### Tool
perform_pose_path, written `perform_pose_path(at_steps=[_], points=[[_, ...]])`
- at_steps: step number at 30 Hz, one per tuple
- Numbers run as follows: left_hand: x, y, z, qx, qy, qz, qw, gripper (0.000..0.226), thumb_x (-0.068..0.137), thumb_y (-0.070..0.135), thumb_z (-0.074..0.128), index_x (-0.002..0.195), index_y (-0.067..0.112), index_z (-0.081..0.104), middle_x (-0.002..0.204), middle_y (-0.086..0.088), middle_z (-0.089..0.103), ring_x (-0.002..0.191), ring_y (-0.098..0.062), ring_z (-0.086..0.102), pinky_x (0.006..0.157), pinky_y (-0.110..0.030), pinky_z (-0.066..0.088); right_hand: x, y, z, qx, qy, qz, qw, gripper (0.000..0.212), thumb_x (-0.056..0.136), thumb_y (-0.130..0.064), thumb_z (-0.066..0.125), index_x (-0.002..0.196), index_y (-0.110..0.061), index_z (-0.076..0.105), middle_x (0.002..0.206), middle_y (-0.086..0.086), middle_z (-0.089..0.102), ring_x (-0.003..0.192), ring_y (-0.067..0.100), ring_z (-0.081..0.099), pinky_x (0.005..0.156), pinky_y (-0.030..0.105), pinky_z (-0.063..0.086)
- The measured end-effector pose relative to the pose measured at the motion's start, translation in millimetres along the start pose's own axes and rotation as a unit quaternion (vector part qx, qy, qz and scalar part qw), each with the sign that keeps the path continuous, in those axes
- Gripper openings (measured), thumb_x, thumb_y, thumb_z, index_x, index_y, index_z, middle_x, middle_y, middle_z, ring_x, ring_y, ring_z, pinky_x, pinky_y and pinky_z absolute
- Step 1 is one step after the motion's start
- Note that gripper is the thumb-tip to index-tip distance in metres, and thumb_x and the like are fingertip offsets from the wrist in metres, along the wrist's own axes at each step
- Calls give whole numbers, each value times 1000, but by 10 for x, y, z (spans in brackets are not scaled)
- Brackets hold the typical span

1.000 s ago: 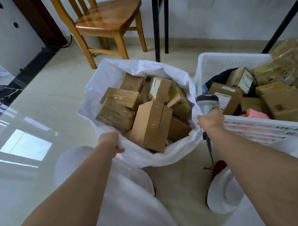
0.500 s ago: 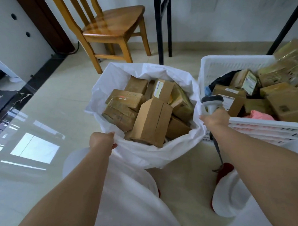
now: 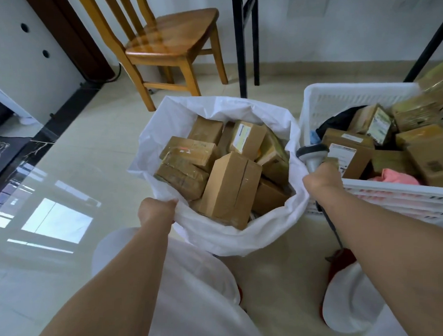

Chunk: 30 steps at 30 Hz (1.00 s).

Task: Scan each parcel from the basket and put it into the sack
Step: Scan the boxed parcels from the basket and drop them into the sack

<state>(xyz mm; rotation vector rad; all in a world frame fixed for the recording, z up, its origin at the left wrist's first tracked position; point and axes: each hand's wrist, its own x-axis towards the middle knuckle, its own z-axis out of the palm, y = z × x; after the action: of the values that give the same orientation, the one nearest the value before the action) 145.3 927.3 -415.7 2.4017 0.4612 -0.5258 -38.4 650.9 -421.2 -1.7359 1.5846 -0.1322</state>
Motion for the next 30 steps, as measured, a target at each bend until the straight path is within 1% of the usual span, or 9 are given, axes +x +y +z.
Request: perform_pose_path(at_steps=[5, 8, 11, 14, 17, 20, 23, 26, 30], points=[[-47, 172, -178, 76, 35, 77, 994, 67, 79, 65, 66, 85, -2, 62, 69, -11, 61, 65, -28, 58, 49, -30, 34, 20, -330, -317, -22, 21, -37, 999, 53, 83, -8, 67, 131, -2, 44, 128, 22, 55, 117, 42, 54, 92, 47, 50], [-11, 315, -416, 91, 70, 108, 987, 73, 82, 70, 56, 84, -3, 60, 70, -14, 60, 72, -33, 62, 58, -33, 40, 22, -533, -590, -25, 46, -65, 996, 53, 86, -7, 66, 133, -3, 42, 125, 21, 56, 112, 40, 57, 83, 43, 48], [77, 368, -679, 96, 97, 137, 981, 57, 89, 50, 65, 87, -6, 66, 78, -17, 68, 81, -34, 68, 64, -35, 47, 27, -630, -780, -25, 89, -79, 993, 55, 86, -4, 64, 135, -4, 38, 127, 21, 54, 113, 39, 56, 81, 42, 47], [74, 349, -834, 156, 69, 155, 973, 28, 87, 26, 65, 75, 1, 63, 62, -11, 68, 60, -26, 69, 59, -29, 52, -34, -606, -804, -52, 88, -84, 991, 55, 86, -3, 64, 135, -3, 39, 127, 21, 54, 114, 39, 55, 81, 43, 47], [8, 443, -889, 167, 36, 170, 970, 19, 87, 17, 62, 77, 2, 64, 65, -9, 70, 51, -20, 66, 48, -23, 45, -69, -590, -773, -51, 82, -95, 991, 52, 85, -5, 67, 131, -2, 43, 120, 20, 57, 107, 39, 58, 76, 39, 45], [-50, 373, -822, 170, -28, 163, 971, 19, 88, 18, 63, 77, 2, 64, 60, -5, 67, 51, -16, 61, 50, -23, 48, -102, -532, -690, -55, 55, -101, 992, 55, 83, -11, 73, 129, -1, 45, 121, 21, 58, 107, 39, 59, 75, 39, 46], [52, 250, -727, 122, -43, 132, 983, 45, 87, 44, 69, 87, 0, 61, 76, -10, 66, 65, -21, 66, 57, -30, 55, -114, -480, -587, -57, 44, -107, 992, 63, 79, -28, 81, 125, -1, 50, 117, 21, 61, 106, 39, 61, 76, 40, 48], [224, 281, -691, 62, 24, 98, 993, 86, 77, 65, 68, 116, -9, 52, 108, -20, 64, 71, -32, 67, 69, -40, 59, -59, -502, -516, -47, 94, -122, 987, 59, 83, -35, 76, 123, 0, 49, 118, 21, 61, 108, 40, 60, 80, 42, 49], [412, 330, -579, 12, 40, 138, 990, 85, 86, 53, 66, 138, -8, 36, 137, -25, 49, 123, -42, 51, 100, -45, 46, 72, -644, -500, -22, 167, -134, 977, 52, 88, -33, 71, 122, -1, 48, 116, 20, 61, 106, 40, 60, 79, 41, 48]])
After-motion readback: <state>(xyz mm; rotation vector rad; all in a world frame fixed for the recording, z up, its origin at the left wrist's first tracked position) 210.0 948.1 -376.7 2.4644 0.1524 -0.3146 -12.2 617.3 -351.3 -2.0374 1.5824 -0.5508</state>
